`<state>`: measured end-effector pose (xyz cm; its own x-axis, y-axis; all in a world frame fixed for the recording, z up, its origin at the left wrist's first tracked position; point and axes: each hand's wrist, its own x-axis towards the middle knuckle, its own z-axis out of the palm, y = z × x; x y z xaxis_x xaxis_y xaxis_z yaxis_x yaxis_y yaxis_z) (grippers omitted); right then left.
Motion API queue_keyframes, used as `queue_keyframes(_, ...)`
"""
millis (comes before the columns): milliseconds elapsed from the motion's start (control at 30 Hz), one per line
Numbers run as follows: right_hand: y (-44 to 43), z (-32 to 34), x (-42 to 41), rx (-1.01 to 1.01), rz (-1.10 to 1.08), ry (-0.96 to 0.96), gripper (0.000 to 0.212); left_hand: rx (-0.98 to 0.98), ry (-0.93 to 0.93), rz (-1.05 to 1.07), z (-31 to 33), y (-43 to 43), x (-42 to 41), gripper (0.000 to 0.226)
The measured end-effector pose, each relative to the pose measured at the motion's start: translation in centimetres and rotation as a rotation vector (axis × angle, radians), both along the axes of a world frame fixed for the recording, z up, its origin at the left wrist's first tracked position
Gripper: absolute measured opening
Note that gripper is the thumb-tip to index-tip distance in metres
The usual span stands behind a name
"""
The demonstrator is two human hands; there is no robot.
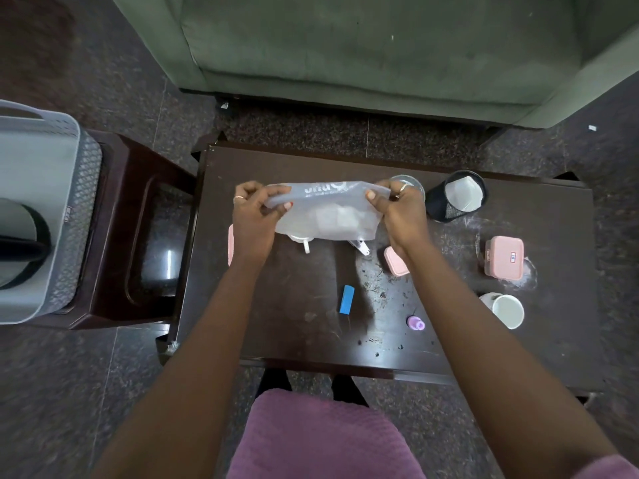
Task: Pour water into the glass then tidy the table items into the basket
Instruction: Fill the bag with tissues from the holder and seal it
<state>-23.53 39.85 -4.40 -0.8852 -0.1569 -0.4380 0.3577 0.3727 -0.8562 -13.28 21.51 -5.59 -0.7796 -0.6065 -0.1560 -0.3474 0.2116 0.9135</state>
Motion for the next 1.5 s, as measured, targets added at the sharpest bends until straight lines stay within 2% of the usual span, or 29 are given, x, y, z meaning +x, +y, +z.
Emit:
queue_keyframes(33, -0.7, 0.0, -0.4, 0.026, 0.013, 0.037, 0.007, 0.015, 0.040, 0.035, 0.2, -0.5, -0.1, 0.018)
queue_keyframes(200, -5.4, 1.5, -2.3, 0.025, 0.119, 0.165, 0.027, 0.210, 0.103, 0.148, 1.2, -4.4, -0.9, 0.003)
queue_keyframes(267, -7.5, 1.7, -2.8, 0.048, 0.160, 0.207, 0.037, 0.135, 0.068, 0.186, 1.1, -5.7, -1.6, 0.010)
queue_keyframes(333, -9.4, 1.4, -3.2, 0.085, 0.171, 0.219, 0.034, 0.024, -0.003, 0.215, 0.8, -6.9, -2.3, 0.019)
queue_keyframes(433, -11.8, 0.1, -3.9, 0.083, 0.214, 0.068, 0.025, -0.071, -0.122, 0.268, -0.1, -8.7, -2.9, 0.031)
queue_keyframes(533, -13.0, -2.0, -4.4, 0.026, 0.368, -0.135, 0.058, -0.066, -0.194, 0.314, -1.3, -10.6, -3.4, 0.040)
queue_keyframes(600, -13.7, -3.2, -4.4, 0.091, 0.466, -0.161, 0.079, -0.094, -0.246, 0.322, -2.3, -11.7, -3.8, 0.038)
queue_keyframes(633, -14.1, -3.8, -4.3, 0.134, 0.468, -0.153, 0.081, -0.110, -0.269, 0.317, -2.9, -12.2, -4.0, 0.036)
queue_keyframes(733, -15.2, -5.7, -4.5, 0.237, 0.340, -0.101, 0.067, -0.088, -0.283, 0.252, -5.0, -13.3, -4.5, 0.034)
queue_keyframes(833, -15.6, -8.0, -4.5, 0.365, 0.281, -0.078, 0.052, -0.051, -0.318, 0.083, -7.2, -13.5, -4.9, 0.040)
queue_keyframes(933, -15.7, -10.3, -3.9, 0.440, 0.309, -0.094, 0.042, -0.023, -0.514, -0.039, -9.3, -13.4, -4.9, 0.057)
queue_keyframes(1000, -15.8, -11.7, -3.2, 0.494, 0.353, -0.103, 0.036, -0.063, -0.671, -0.108, -10.4, -13.0, -4.5, 0.062)
queue_keyframes(1067, -15.8, -12.5, -2.6, 0.515, 0.348, -0.111, 0.033, -0.128, -0.747, -0.142, -10.8, -12.1, -4.2, 0.064)
queue_keyframes(1167, -15.0, -12.5, -2.3, 0.550, 0.293, -0.001, 0.035, -0.241, -0.756, -0.049, -10.2, -10.0, -4.8, 0.059)
queue_keyframes(1267, -12.8, -11.1, -2.1, 0.548, 0.224, 0.176, 0.035, -0.318, -0.626, 0.009, -8.9, -7.0, -6.2, 0.051)
queue_keyframes(1333, -10.2, -9.6, -2.1, 0.552, 0.192, 0.347, 0.030, -0.375, -0.506, -0.064, -8.1, -4.5, -7.3, 0.051)
queue_keyframes(1433, -5.8, -7.6, -2.4, 0.564, 0.094, 0.710, 0.020, -0.417, -0.380, -0.224, -7.1, -0.4, -9.0, 0.067)
queue_keyframes(1500, -2.2, -6.5, -3.2, 0.625, -0.034, 0.830, 0.019, -0.356, -0.363, -0.333, -6.6, 2.8, -10.2, 0.085)
